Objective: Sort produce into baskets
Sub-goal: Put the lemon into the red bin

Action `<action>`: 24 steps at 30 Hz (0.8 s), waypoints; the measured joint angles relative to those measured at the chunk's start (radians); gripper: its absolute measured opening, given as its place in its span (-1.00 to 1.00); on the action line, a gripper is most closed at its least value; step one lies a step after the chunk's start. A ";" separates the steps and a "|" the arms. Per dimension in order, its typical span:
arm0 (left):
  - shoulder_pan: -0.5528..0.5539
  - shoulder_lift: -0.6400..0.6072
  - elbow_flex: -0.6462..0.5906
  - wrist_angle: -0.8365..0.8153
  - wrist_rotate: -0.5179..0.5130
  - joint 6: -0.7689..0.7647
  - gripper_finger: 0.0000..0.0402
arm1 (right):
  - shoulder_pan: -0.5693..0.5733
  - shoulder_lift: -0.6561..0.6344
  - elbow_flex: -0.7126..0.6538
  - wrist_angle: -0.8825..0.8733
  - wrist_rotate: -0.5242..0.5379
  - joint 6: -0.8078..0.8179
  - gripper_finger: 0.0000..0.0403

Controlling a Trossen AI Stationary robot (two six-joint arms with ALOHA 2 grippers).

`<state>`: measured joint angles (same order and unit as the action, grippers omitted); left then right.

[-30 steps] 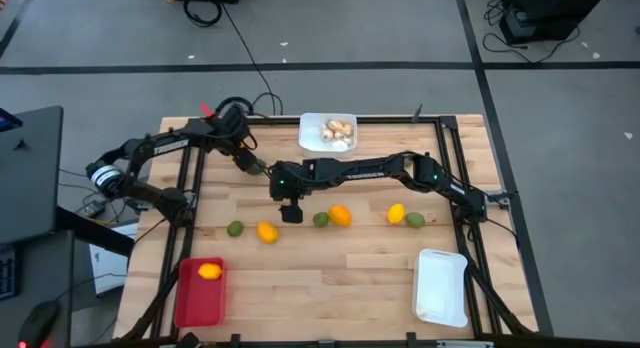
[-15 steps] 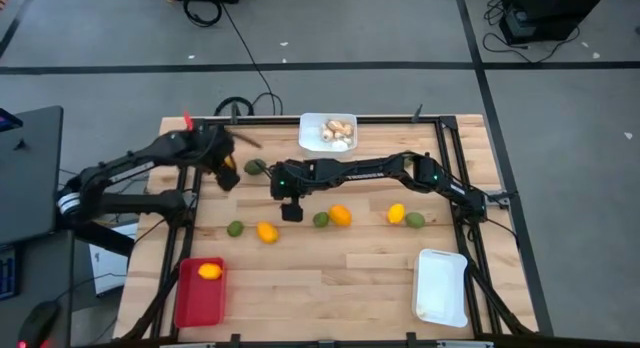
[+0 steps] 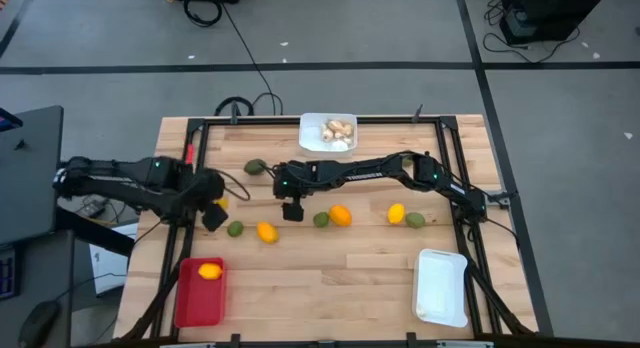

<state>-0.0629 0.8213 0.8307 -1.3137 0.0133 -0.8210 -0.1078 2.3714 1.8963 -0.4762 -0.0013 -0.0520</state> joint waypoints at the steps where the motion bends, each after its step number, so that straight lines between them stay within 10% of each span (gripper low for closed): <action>1: -0.036 0.011 0.000 0.017 0.009 -0.028 0.09 | 0.000 0.000 -0.005 0.028 0.000 0.000 0.72; 14: -0.596 0.267 0.018 0.209 0.189 -0.580 0.09 | 0.017 0.000 -0.028 0.326 -0.046 0.061 0.72; 24: -0.804 0.448 0.029 0.473 0.209 -0.834 0.12 | 0.081 0.000 -0.028 0.327 -0.078 0.059 0.72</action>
<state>-0.8668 1.2689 0.8600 -0.8403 0.2224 -1.6547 -0.0270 2.3714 1.8679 -0.1490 -0.0796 0.0068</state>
